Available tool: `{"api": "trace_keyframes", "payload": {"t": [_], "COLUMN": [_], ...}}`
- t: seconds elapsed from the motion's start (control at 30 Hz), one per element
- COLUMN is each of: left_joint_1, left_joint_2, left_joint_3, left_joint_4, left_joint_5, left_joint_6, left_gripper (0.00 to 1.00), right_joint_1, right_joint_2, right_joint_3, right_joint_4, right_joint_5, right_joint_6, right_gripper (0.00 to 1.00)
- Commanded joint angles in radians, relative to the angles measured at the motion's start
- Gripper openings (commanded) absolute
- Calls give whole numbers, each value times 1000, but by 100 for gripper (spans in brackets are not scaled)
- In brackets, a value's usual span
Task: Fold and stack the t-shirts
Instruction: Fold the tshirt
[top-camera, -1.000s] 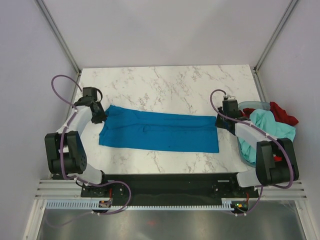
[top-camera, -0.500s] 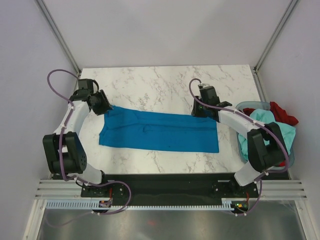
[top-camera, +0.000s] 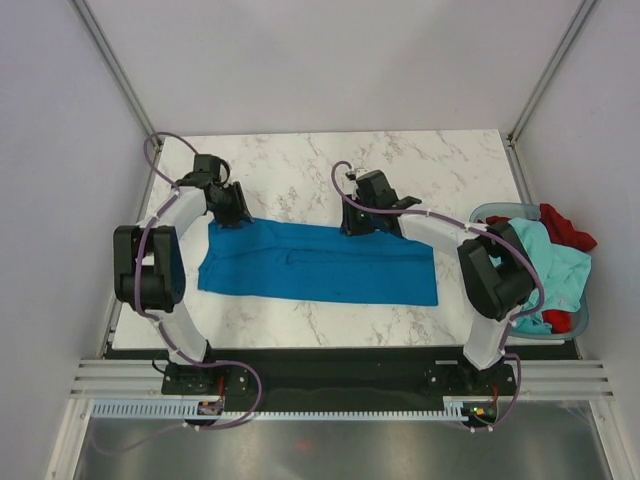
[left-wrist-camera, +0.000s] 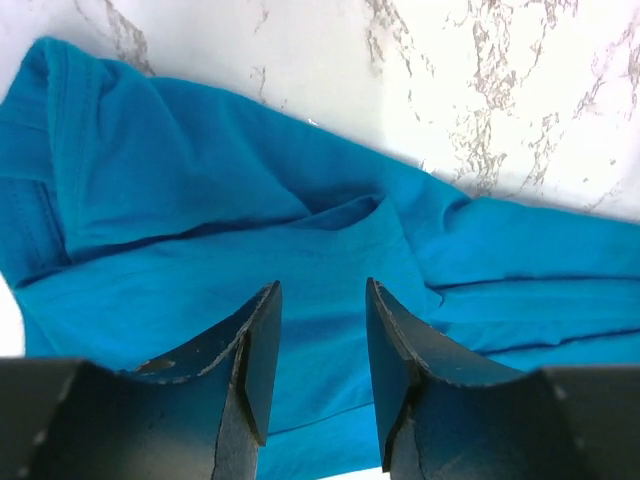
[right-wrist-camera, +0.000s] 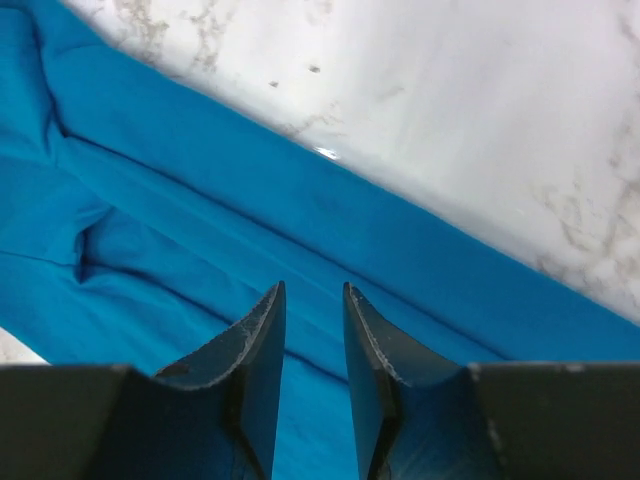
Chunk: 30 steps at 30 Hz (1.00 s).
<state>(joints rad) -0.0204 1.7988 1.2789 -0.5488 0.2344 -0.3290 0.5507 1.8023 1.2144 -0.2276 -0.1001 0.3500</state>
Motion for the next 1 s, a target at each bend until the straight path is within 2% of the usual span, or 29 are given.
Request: {"api": "trace_keyframes", "payload": {"t": [0.0, 0.07, 0.23, 0.37, 0.43, 0.5, 0.73, 0.9, 0.93, 0.97], "left_joint_1": [8, 19, 157, 285, 329, 359, 378, 378, 378, 379], "left_joint_2": [-67, -91, -153, -190, -214, -237, -325, -345, -345, -345], "left_joint_3": [13, 11, -64, -186, -228, -260, -273, -276, -276, -276], "left_joint_4": [29, 27, 32, 70, 105, 121, 124, 125, 127, 125], "left_joint_5": [-141, -156, -164, -90, -17, -3, -29, -30, -30, -32], "left_joint_6": [-43, -67, -137, -200, -249, -262, -255, -252, -252, -252], "left_gripper": [46, 45, 46, 46, 46, 46, 46, 47, 47, 47], "right_joint_1": [44, 78, 147, 195, 216, 225, 264, 288, 296, 299], "right_joint_2": [92, 139, 334, 442, 500, 555, 673, 703, 704, 701], "right_joint_3": [109, 160, 410, 568, 651, 716, 849, 878, 878, 878], "right_joint_4": [92, 129, 123, 123, 122, 120, 94, 76, 73, 70], "right_joint_5": [-82, -102, -141, -147, -145, -147, -159, -90, -73, -63], "right_joint_6": [-51, -71, -66, -80, -82, -82, -108, -155, -166, -174], "right_gripper": [38, 39, 42, 46, 47, 47, 50, 49, 48, 40]}}
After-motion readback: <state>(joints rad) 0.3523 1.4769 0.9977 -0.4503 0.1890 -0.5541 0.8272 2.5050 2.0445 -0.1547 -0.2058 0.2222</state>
